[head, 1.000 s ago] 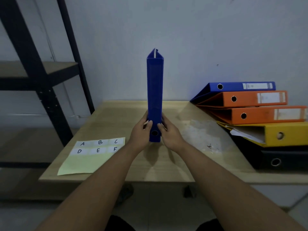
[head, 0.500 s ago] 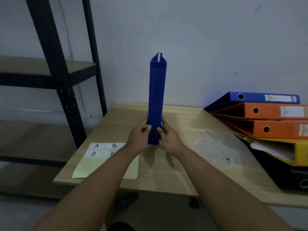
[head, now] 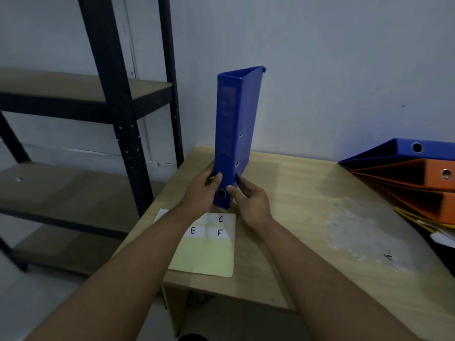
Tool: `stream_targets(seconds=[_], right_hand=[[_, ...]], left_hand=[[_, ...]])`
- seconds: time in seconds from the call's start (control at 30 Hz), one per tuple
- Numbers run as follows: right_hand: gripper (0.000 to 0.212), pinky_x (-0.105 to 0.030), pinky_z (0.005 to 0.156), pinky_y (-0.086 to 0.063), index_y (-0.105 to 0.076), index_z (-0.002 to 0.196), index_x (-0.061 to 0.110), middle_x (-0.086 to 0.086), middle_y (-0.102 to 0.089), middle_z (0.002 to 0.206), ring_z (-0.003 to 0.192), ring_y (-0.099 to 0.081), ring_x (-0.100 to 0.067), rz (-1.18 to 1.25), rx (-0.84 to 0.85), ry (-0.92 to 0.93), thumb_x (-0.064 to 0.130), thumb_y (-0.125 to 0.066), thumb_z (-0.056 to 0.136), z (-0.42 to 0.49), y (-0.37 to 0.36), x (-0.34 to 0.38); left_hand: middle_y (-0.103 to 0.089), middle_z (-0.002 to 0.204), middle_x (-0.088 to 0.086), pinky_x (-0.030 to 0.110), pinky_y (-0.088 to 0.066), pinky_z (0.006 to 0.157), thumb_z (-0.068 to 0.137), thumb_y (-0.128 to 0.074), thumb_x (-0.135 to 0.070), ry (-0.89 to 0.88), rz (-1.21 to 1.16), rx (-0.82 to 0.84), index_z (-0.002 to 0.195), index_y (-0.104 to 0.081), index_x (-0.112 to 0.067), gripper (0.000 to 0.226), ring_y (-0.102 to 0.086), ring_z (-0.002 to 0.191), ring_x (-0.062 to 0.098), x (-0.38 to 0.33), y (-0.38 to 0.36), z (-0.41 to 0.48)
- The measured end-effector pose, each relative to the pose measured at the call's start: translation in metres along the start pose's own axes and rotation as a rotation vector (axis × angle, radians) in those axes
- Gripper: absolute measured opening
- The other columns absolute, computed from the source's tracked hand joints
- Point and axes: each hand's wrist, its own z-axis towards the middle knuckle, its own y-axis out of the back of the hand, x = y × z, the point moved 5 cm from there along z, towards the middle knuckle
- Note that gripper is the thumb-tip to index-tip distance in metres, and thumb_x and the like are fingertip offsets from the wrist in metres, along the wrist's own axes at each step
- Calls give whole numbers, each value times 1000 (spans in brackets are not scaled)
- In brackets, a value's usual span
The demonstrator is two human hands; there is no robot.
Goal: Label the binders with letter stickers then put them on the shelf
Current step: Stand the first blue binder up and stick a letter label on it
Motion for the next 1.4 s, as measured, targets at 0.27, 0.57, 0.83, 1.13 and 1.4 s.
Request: stream_targets(seconds=[0.27,0.57,0.83,1.13,1.4], right_hand=[[63,-38,101,-62,-61,152,13,4,-72,140,116,-74,-6,-26,-37,7,19,-85,93,7,-3,-13],[58,-31,93,-64,-61,151,11,10,-72,133,103,-78,-5,-114,-18,49,21,-81,97,0,-5,-5],[54,-31,91,-65,-63,148,11,6,-74,134,102,-78,-6,-182,-20,80,25,-79,99,-2,-3,-2],[47,-33,89,-66,-67,144,12,4,-76,130,97,-79,-7,-195,-27,59,22,-78,99,1,-1,-8],[30,-7,69,-51,-77,125,21,8,-75,112,88,-71,-3,-382,-110,36,32,-79,98,-6,9,-6]], left_hand=[[-70,136,-15,48,-54,110,113,-48,-30,44,-56,13,145,-54,-41,35,-67,127,9,14,10,12],[-68,138,-17,49,-51,113,113,-45,-36,61,-51,-55,151,-51,-38,39,-64,130,8,19,6,4],[-69,138,-16,50,-50,114,113,-47,-35,67,-37,-47,151,-52,-37,38,-64,130,9,20,5,5],[-69,134,-10,42,-55,108,112,-51,-32,55,8,-86,150,-53,-35,39,-66,123,8,20,7,4],[-67,129,-11,26,-56,94,110,-56,-28,48,36,-114,150,-50,-33,41,-65,117,5,16,8,-7]])
